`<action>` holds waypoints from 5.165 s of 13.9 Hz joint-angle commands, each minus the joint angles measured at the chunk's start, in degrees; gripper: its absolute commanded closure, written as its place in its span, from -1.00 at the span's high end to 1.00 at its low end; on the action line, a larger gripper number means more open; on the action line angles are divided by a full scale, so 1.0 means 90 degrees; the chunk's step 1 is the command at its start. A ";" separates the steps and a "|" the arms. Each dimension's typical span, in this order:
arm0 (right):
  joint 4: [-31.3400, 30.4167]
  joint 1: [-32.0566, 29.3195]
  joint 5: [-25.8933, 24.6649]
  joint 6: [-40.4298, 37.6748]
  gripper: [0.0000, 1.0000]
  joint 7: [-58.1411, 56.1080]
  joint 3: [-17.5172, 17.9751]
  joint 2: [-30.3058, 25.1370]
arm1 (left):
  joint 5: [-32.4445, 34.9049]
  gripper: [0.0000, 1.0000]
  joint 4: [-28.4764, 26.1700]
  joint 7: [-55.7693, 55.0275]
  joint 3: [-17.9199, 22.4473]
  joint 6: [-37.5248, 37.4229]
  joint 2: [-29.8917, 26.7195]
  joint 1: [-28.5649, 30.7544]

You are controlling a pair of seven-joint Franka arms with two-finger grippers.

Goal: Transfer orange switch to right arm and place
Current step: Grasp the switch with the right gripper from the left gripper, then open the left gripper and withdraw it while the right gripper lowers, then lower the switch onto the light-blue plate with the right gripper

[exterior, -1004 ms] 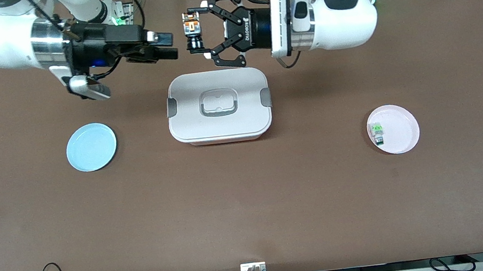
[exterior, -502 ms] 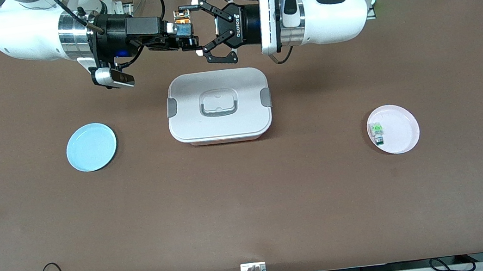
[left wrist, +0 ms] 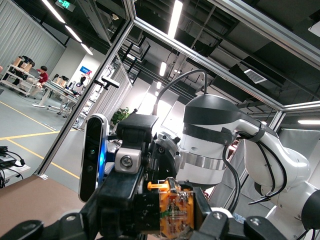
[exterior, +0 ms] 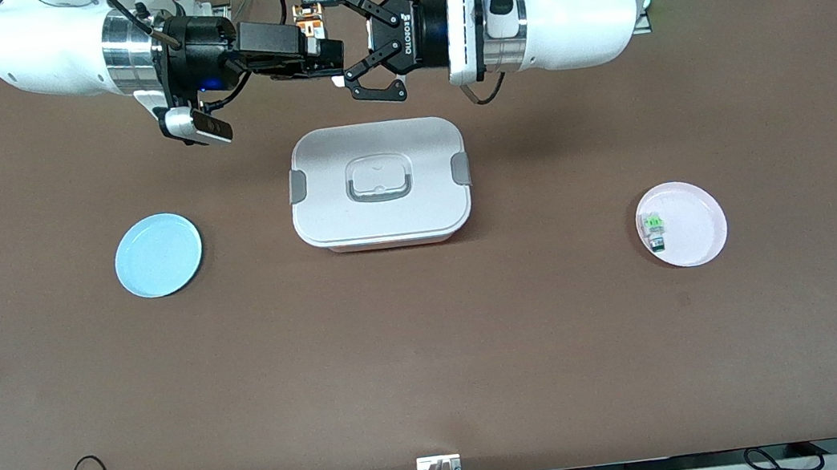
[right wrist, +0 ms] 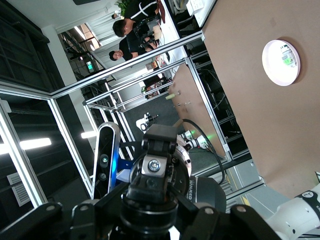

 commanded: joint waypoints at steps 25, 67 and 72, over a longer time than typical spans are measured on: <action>0.0147 -0.0037 0.0207 0.0018 -1.00 -0.0103 -0.0021 -0.0112 | -0.0103 1.00 -0.0134 -0.0569 0.0288 0.0106 -0.0302 0.0231; -0.0234 -0.0476 -0.3219 -0.4387 -1.00 -0.4350 -0.4484 0.2983 | 1.2406 1.00 0.1164 -0.9916 0.4068 -0.4474 -0.1191 0.0838; -0.0166 -0.0682 -0.3737 -0.3841 -1.00 -0.5629 -0.4484 0.3764 | 1.2366 1.00 0.1184 -0.9925 0.4069 -0.4435 -0.1181 0.0838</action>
